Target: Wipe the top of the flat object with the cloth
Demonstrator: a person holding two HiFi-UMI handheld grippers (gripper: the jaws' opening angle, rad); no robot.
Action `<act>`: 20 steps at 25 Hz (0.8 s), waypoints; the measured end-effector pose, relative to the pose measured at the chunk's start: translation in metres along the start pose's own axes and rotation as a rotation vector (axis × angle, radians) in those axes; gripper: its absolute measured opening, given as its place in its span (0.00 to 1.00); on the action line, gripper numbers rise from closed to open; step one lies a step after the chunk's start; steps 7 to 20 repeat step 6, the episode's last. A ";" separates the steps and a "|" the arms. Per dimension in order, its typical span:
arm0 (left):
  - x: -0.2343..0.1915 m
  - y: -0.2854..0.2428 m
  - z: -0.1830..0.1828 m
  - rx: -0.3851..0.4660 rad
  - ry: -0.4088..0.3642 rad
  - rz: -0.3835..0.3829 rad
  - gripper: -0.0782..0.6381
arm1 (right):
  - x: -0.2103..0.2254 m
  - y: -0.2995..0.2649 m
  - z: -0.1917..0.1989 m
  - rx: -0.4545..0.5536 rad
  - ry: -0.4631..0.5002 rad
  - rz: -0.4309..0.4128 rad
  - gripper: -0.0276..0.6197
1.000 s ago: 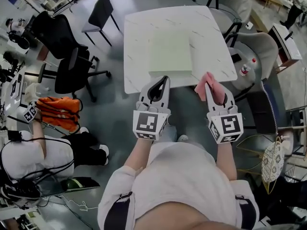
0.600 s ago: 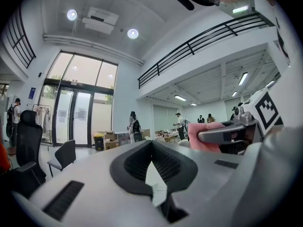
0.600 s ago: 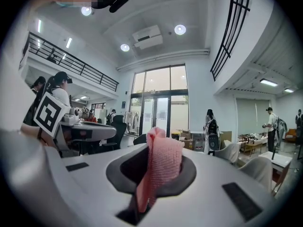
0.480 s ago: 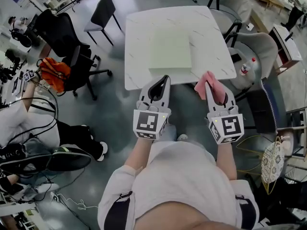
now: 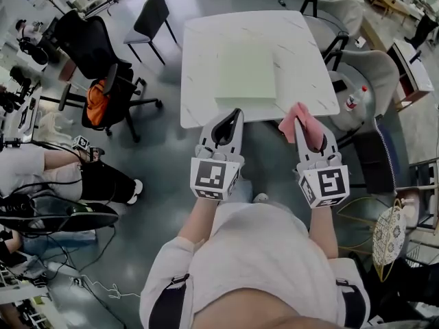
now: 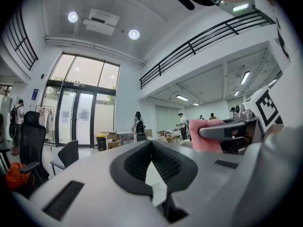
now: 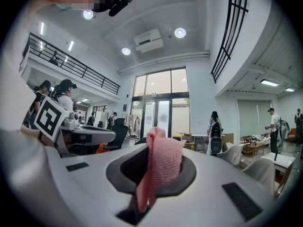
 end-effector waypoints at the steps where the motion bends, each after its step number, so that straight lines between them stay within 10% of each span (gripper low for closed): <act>1: 0.000 0.000 0.000 -0.001 0.001 -0.002 0.13 | 0.000 0.000 -0.001 0.002 0.000 -0.002 0.09; 20: 0.001 0.003 -0.002 0.004 0.002 -0.005 0.13 | 0.000 0.004 -0.004 0.012 -0.010 0.006 0.09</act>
Point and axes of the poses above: the fingertips, and each gripper's own axes: y backward along the fingers, x to its right, z out of its underside, the point moved 1 cm from there along y, backward along the fingers, and after that the axes turned 4 degrees about x, right-handed, at the moved point
